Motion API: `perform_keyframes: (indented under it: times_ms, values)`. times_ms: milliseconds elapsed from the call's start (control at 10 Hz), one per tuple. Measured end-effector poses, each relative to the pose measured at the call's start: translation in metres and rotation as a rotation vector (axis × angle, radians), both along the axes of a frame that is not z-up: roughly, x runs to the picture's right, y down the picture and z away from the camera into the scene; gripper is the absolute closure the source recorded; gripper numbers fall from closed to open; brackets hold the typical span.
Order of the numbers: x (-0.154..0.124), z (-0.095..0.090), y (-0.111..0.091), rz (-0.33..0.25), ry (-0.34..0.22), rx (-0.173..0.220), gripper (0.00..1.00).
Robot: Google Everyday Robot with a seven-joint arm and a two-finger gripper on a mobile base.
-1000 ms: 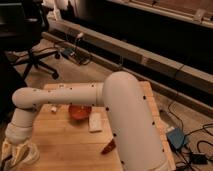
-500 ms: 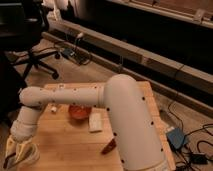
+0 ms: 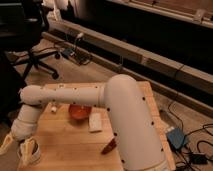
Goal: Place the eraser in the ceramic cup
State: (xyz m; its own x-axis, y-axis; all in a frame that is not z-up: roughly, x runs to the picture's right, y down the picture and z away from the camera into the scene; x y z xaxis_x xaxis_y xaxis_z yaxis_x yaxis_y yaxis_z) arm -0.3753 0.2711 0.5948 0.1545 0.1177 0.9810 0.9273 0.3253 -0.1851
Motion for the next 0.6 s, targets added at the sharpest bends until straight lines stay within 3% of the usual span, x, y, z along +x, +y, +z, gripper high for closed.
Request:
perform_keyframes:
  times_ms: [200,500,600]
  values:
    - [0.002,0.002,-0.004,-0.016,0.003,0.061,0.2]
    - [0.007,0.012,-0.019,-0.027,0.042,0.2,0.2]
    - [0.008,0.013,-0.019,-0.028,0.044,0.204,0.2]
